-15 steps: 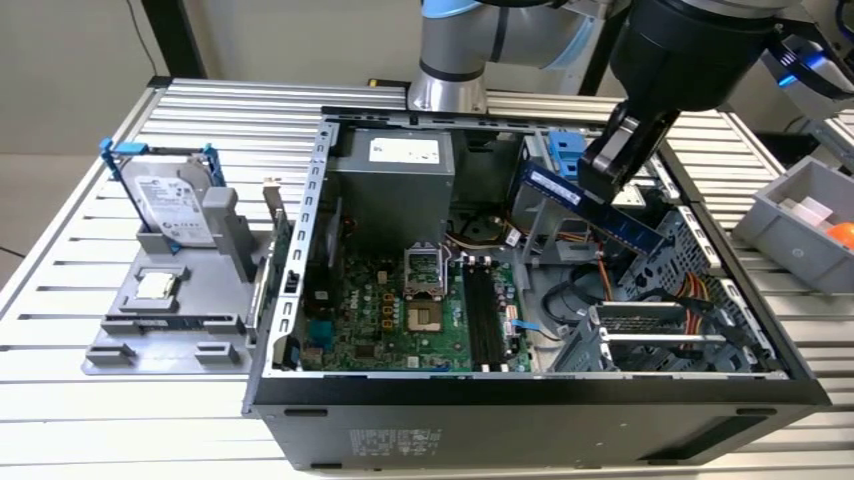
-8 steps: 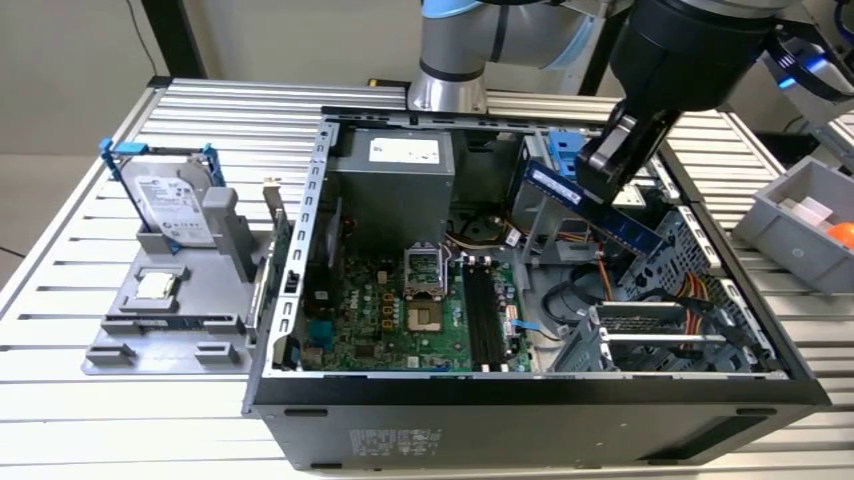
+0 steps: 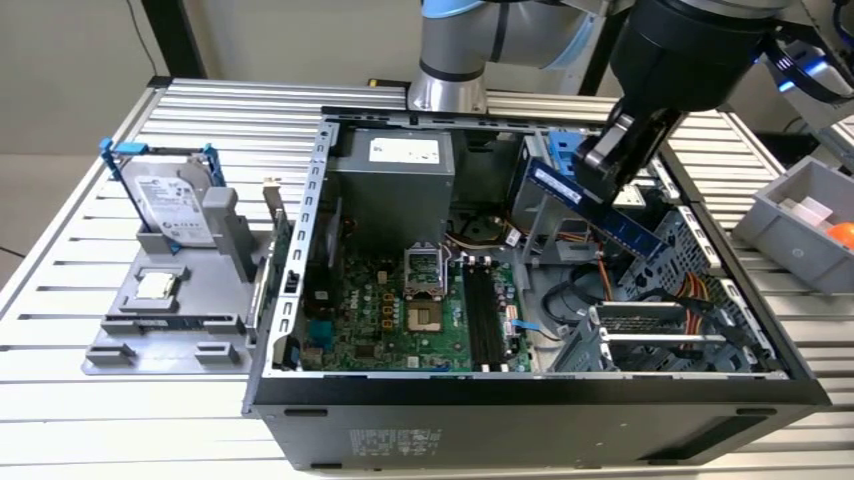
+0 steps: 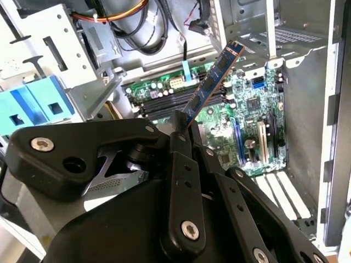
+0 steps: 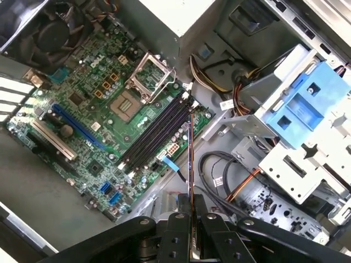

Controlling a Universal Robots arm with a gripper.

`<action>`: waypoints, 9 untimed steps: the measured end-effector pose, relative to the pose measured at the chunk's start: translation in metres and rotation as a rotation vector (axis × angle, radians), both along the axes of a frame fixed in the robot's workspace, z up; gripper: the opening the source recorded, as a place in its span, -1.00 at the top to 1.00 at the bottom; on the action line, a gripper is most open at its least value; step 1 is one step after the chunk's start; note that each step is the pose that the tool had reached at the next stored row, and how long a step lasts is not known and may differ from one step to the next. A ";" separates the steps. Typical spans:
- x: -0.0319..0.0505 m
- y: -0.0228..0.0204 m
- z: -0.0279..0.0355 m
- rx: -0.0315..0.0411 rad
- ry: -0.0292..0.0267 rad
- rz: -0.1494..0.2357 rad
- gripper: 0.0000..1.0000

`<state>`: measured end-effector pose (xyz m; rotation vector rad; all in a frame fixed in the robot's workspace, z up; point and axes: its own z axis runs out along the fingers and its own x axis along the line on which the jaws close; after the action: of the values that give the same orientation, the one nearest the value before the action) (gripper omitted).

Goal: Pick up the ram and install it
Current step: 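Insert the ram into the slot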

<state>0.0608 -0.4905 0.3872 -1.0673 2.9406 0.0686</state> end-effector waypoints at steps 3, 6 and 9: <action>0.0000 0.0000 0.0000 0.0001 0.0000 -0.019 1.00; 0.0000 0.0000 0.0000 0.0000 0.0000 -0.038 1.00; 0.0000 0.0000 0.0000 0.0001 0.0000 -0.056 1.00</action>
<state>0.0608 -0.4905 0.3871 -0.9840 2.9682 0.0681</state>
